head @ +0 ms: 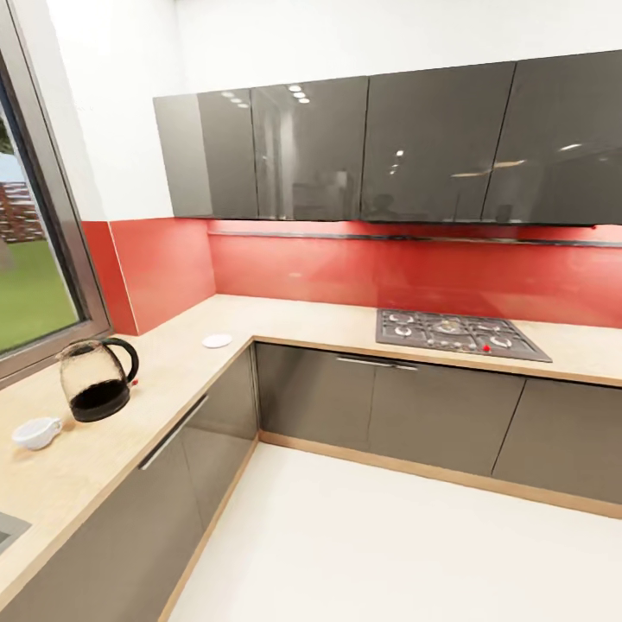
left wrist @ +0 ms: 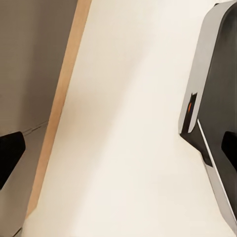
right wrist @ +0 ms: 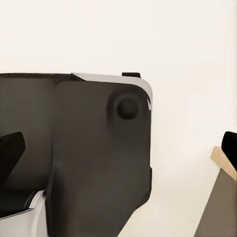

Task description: Set up a coffee station on the kitchen countertop: keep the coffee maker on the countertop, move the bottle of coffee from the kitchen shelf to the counter next to the coffee maker, place a paper coffee filter on top of the coffee maker, put the saucer next to the coffee maker with the coffee cup on the saucer, and place the electric kettle next to the coffee maker.

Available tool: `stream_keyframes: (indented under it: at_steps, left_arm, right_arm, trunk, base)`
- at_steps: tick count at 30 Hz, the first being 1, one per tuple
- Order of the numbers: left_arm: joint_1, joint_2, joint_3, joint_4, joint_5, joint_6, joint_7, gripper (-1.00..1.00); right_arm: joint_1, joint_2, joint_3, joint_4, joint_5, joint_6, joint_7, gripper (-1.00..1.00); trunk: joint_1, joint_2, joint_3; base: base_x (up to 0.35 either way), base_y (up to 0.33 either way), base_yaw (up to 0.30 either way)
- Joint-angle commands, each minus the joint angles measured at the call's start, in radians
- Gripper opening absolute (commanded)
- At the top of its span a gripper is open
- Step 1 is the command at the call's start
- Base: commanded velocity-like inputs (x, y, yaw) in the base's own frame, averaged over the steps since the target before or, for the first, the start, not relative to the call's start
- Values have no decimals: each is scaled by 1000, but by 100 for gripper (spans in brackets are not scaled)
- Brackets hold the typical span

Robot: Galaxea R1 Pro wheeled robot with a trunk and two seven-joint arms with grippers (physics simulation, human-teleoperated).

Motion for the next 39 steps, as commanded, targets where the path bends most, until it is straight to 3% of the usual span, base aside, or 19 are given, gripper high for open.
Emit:
stream_keyframes:
  at_steps: [1, 27, 39]
  left_arm:
    - [0, -1, 6, 0, -10, -3, 2, 100]
    - [0, -4, 6, 3, -10, -6, 2, 100]
    - [0, -3, 6, 4, -10, -6, 2, 100]
  right_arm:
    - [0, 0, -6, 1, 7, -3, 0, 100]
    - [0, 0, -12, 0, 4, -2, 0, 100]
    - [0, 0, -12, 1, 4, -2, 0, 100]
  trunk:
    - [1, 0, 0]
    - [1, 0, 0]
    - [1, 0, 0]
  base:
    - [306, -181, 0]
    - [284, -209, 2]
    - [283, -209, 240]
